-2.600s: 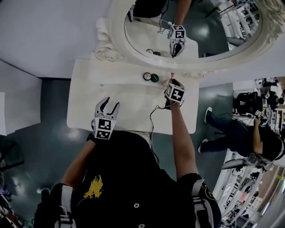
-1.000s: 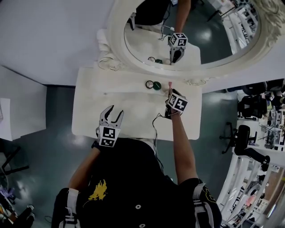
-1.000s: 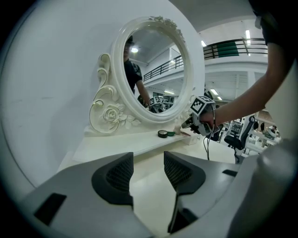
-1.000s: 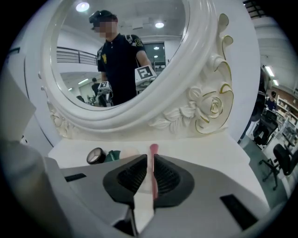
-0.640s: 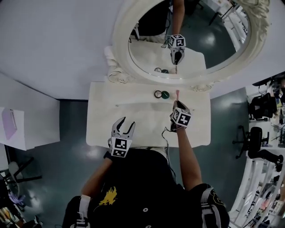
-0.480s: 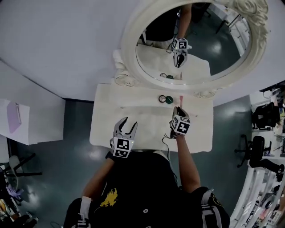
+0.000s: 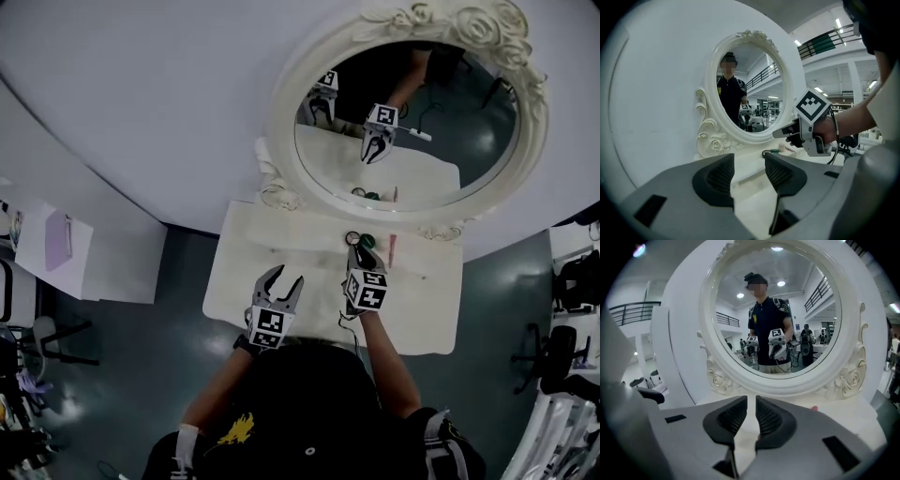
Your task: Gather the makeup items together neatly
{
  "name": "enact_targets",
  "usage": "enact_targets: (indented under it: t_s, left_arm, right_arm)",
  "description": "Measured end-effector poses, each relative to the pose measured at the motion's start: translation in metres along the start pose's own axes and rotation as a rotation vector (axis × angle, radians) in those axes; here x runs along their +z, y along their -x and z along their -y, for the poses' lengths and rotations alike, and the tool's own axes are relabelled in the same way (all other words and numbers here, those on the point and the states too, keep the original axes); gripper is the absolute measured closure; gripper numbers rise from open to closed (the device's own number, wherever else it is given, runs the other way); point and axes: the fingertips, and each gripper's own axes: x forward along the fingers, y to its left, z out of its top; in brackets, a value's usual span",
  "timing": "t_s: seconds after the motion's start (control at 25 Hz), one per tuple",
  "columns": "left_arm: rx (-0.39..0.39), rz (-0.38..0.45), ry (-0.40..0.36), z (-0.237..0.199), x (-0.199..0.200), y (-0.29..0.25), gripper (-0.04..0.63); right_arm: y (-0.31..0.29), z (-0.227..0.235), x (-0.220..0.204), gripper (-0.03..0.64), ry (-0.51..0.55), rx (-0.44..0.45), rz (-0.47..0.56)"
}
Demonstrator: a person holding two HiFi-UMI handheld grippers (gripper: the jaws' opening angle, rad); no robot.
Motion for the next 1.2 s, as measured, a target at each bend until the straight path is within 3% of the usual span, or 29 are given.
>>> enact_targets:
  t_s: [0.2,0.6,1.0,1.2]
  left_arm:
    - [0.044,0.007,-0.005,-0.001,0.017,0.001,0.379]
    - [0.085,0.127,-0.015,-0.014,0.08,-0.001,0.382]
    - [0.083,0.192,-0.071,-0.02,0.131,0.007,0.382]
    - [0.092,0.249,-0.046,-0.017,0.157,0.012,0.383]
  right_arm:
    - [0.013,-0.033,0.033,0.545,0.037,0.107,0.058]
    - [0.041,-0.06,0.09,0.545,0.203,0.174,0.161]
    - [0.077,-0.07,0.15,0.545,0.281,0.201,0.289]
    - [0.103,-0.086,0.187,0.545,0.417,0.179,0.403]
